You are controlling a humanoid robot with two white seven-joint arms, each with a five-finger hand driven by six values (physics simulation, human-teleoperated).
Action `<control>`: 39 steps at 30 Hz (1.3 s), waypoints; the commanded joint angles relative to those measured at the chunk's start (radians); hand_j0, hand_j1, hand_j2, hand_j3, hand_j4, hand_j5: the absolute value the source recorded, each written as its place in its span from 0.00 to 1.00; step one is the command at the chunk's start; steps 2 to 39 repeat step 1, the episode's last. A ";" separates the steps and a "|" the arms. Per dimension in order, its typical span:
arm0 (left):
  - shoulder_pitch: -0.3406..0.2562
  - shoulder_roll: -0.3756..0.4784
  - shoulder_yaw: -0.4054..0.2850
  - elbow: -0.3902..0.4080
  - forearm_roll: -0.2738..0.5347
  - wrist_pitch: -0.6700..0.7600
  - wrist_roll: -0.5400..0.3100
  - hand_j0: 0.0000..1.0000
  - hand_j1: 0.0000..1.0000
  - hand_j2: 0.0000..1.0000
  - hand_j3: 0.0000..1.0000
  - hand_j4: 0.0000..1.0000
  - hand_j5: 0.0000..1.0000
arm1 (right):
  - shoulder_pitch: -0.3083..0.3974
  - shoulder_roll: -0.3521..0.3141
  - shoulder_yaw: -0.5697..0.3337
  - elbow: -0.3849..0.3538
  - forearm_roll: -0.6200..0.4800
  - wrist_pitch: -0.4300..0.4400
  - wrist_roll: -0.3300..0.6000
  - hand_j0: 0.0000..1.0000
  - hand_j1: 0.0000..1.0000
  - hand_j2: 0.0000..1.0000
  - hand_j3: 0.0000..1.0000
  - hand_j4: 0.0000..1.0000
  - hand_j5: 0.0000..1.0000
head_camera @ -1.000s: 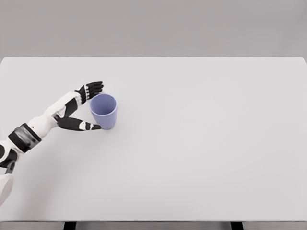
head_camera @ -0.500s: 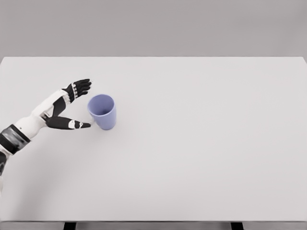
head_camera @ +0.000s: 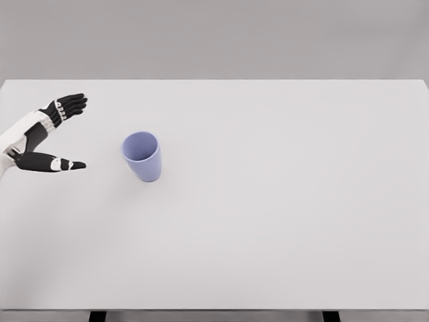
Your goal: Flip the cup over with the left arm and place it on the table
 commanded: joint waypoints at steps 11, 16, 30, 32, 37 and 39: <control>0.000 0.006 0.000 0.001 0.008 -0.006 0.000 1.00 1.00 1.00 1.00 1.00 1.00 | 0.002 0.000 0.000 0.000 0.001 0.000 0.000 1.00 1.00 1.00 1.00 1.00 1.00; 0.000 0.006 0.000 0.001 0.008 -0.006 0.000 1.00 1.00 1.00 1.00 1.00 1.00 | 0.002 0.000 0.000 0.000 0.001 0.000 0.000 1.00 1.00 1.00 1.00 1.00 1.00; 0.000 0.006 0.000 0.001 0.008 -0.006 0.000 1.00 1.00 1.00 1.00 1.00 1.00 | 0.002 0.000 0.000 0.000 0.001 0.000 0.000 1.00 1.00 1.00 1.00 1.00 1.00; 0.000 0.006 0.000 0.001 0.008 -0.006 0.000 1.00 1.00 1.00 1.00 1.00 1.00 | 0.002 0.000 0.000 0.000 0.001 0.000 0.000 1.00 1.00 1.00 1.00 1.00 1.00; 0.000 0.006 0.000 0.001 0.008 -0.006 0.000 1.00 1.00 1.00 1.00 1.00 1.00 | 0.002 0.000 0.000 0.000 0.001 0.000 0.000 1.00 1.00 1.00 1.00 1.00 1.00; 0.000 0.006 0.000 0.001 0.008 -0.006 0.000 1.00 1.00 1.00 1.00 1.00 1.00 | 0.002 0.000 0.000 0.000 0.001 0.000 0.000 1.00 1.00 1.00 1.00 1.00 1.00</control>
